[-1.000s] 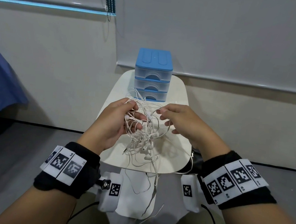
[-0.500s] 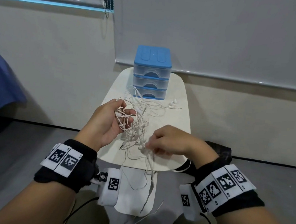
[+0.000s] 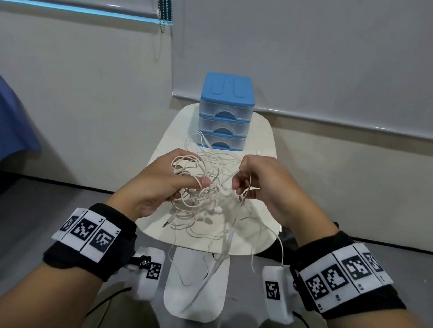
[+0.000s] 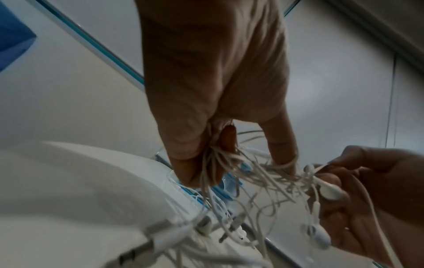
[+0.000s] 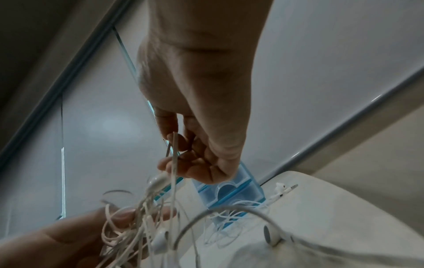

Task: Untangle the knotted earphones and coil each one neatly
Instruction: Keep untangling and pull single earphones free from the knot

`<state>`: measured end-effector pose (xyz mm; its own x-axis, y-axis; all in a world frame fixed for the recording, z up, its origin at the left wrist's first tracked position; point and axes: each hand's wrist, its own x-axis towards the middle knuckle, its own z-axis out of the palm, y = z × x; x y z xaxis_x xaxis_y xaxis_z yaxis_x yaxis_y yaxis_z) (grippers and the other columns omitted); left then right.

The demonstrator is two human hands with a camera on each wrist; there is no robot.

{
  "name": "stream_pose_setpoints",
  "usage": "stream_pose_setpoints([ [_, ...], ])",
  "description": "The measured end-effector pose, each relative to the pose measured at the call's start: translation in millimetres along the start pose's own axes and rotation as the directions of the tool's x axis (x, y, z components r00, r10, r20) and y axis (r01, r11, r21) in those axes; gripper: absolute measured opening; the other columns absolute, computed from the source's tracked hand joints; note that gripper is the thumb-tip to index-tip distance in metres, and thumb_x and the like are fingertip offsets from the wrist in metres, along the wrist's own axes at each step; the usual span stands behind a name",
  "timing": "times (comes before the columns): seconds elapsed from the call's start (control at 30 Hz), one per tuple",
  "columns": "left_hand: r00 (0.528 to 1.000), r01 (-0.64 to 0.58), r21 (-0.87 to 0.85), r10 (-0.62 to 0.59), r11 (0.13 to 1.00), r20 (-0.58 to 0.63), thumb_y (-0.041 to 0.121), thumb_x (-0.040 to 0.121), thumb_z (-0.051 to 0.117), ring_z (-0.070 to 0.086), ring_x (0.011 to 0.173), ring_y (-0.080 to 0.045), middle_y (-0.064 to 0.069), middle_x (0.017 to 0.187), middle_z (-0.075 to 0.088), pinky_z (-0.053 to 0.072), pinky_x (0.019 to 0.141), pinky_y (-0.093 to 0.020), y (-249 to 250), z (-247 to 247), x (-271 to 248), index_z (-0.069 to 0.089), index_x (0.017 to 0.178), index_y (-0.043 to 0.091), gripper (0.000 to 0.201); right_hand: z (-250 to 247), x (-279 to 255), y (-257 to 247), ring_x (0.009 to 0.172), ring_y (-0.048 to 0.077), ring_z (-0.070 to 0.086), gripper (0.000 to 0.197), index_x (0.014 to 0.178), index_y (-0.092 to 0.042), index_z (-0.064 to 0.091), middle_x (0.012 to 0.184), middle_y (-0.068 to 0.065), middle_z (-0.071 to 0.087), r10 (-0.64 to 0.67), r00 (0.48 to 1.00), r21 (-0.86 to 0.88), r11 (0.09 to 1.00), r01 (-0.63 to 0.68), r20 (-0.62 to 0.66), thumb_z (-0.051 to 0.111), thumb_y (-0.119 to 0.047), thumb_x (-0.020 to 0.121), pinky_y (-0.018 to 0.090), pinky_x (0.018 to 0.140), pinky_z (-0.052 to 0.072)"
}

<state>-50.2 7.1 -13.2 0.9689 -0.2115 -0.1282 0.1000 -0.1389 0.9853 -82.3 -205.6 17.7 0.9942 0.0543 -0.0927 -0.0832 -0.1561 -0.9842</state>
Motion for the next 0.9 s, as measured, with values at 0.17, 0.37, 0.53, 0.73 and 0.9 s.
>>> stream_pose_setpoints([
  [0.17,0.987,-0.004,0.046,-0.003,0.999,0.159,0.011,0.074,0.089,0.043,0.062,-0.012,0.005,0.080,0.063,0.033,0.053,-0.022,1,-3,-3,0.071,0.099,0.015,0.031,-4,-4,-13,0.058,0.020,0.052,0.026,0.066,-0.012,0.052,0.065,0.009,0.062,-0.053,0.996,0.141,0.988,0.063,-0.073,0.044,-0.006,0.090,0.033,0.063,0.041],
  [0.37,0.978,-0.018,-0.045,0.027,0.999,0.206,0.014,0.071,0.091,0.034,0.056,-0.011,-0.001,0.072,0.060,0.026,0.048,-0.020,5,-5,-7,0.076,0.090,0.016,0.024,-5,-5,-17,0.058,0.019,0.053,0.029,0.064,-0.014,0.051,0.067,0.006,0.060,-0.059,0.975,0.253,0.961,0.114,-0.214,0.042,-0.005,0.090,0.032,0.060,0.039],
  [0.53,0.981,-0.040,-0.114,0.061,0.993,0.184,0.018,0.070,0.089,0.025,0.052,-0.012,-0.009,0.074,0.049,0.020,0.045,-0.020,10,-3,-10,0.075,0.102,0.001,0.040,-10,-2,-16,0.054,0.021,0.054,0.020,0.069,-0.009,0.048,0.066,0.009,0.059,0.018,0.945,0.290,0.954,0.083,-0.327,0.043,-0.006,0.088,0.028,0.055,0.042],
  [0.73,0.984,-0.039,-0.120,0.059,0.992,0.169,0.021,0.080,0.080,0.021,0.050,-0.011,-0.003,0.067,0.035,0.018,0.044,-0.021,14,2,-13,0.066,0.086,0.001,0.025,-17,-10,-20,0.079,0.030,0.069,0.027,0.066,-0.013,0.052,0.089,0.020,0.074,0.009,0.950,0.543,0.822,0.170,-0.311,0.040,-0.006,0.090,0.032,0.068,0.052],
  [0.9,0.996,-0.003,-0.100,0.011,0.995,0.084,0.010,0.093,0.070,0.021,0.049,-0.011,-0.002,0.064,0.036,0.018,0.044,-0.023,12,2,-12,0.068,0.092,0.010,0.003,-24,-12,-22,0.056,0.024,0.062,0.024,0.067,-0.016,0.045,0.065,0.011,0.065,0.068,0.975,0.647,0.757,0.088,-0.212,0.041,-0.014,0.090,0.029,0.062,0.048],
])
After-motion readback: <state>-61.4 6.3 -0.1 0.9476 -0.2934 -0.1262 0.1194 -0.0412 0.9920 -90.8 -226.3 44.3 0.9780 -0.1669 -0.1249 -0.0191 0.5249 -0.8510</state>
